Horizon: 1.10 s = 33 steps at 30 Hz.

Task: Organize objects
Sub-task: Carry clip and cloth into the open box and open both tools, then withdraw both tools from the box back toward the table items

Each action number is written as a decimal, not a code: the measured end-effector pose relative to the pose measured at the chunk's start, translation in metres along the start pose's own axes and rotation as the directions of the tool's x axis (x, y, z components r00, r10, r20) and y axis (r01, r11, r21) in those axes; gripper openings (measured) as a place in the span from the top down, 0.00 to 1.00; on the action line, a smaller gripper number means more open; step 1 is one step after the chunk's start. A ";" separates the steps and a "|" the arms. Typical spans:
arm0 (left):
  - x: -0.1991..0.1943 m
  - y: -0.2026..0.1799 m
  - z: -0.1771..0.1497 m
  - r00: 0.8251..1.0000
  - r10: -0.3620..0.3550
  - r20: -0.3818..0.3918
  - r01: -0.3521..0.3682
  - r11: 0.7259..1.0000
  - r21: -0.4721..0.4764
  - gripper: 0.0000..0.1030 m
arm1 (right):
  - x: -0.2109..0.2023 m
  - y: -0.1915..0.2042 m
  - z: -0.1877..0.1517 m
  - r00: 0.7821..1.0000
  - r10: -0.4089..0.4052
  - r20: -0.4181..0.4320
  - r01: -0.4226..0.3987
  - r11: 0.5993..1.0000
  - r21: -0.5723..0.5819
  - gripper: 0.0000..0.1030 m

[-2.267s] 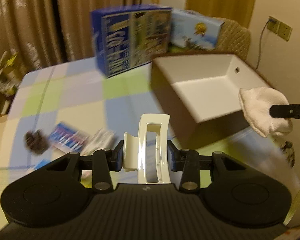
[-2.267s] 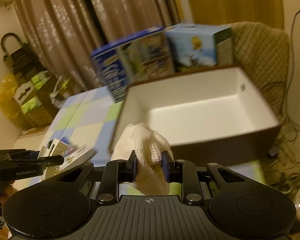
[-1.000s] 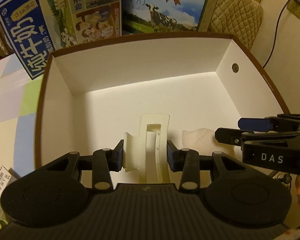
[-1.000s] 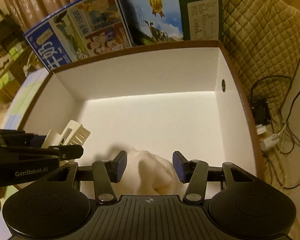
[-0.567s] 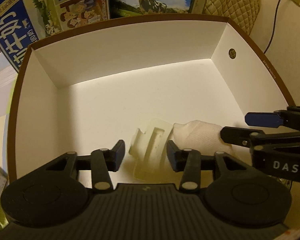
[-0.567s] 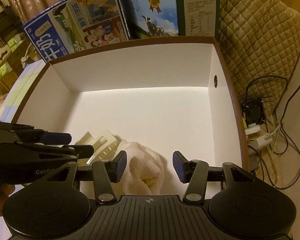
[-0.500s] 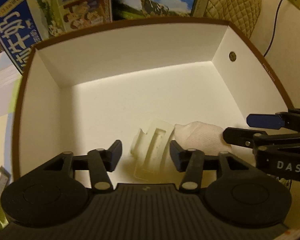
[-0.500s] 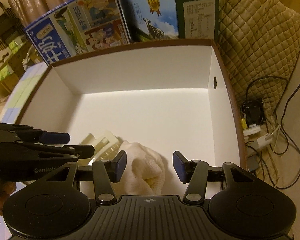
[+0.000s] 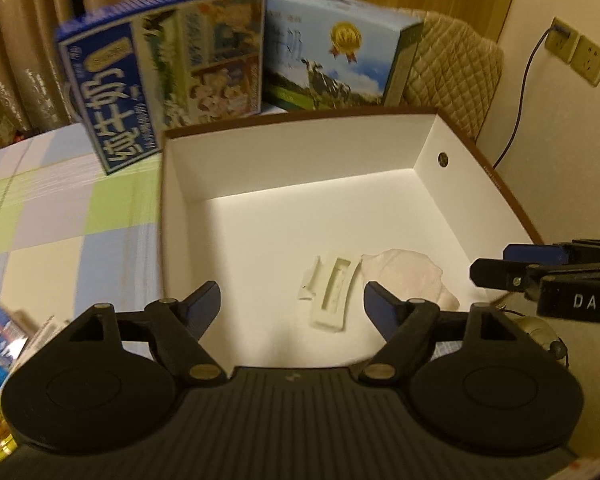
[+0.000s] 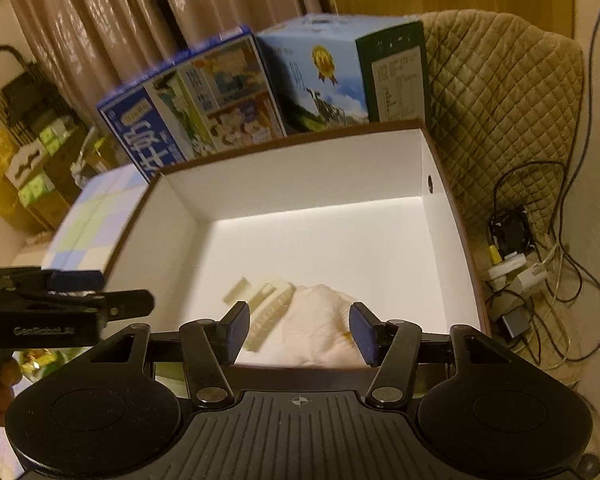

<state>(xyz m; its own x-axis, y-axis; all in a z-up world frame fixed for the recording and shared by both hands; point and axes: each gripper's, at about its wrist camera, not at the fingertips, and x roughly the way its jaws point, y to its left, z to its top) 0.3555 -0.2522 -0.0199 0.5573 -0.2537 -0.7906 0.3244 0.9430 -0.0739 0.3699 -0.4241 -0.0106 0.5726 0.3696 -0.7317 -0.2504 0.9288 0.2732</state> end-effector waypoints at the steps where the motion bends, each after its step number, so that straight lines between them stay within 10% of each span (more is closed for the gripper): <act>1: -0.007 0.003 -0.004 1.000 0.004 0.006 -0.004 1.000 -0.001 0.25 | -0.005 0.003 -0.002 1.000 -0.001 0.009 0.001 1.000 0.008 0.49; 33: -0.142 0.143 -0.141 0.998 0.062 -0.019 -0.063 0.994 -0.090 0.21 | -0.051 0.146 -0.110 1.000 -0.010 -0.029 0.011 0.998 0.067 0.49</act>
<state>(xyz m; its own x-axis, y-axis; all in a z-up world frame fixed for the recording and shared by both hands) 0.2147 -0.0511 -0.0039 0.5618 -0.1908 -0.8050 0.2183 0.9727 -0.0783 0.2185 -0.3104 -0.0017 0.5522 0.3598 -0.7520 -0.1910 0.9327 0.3060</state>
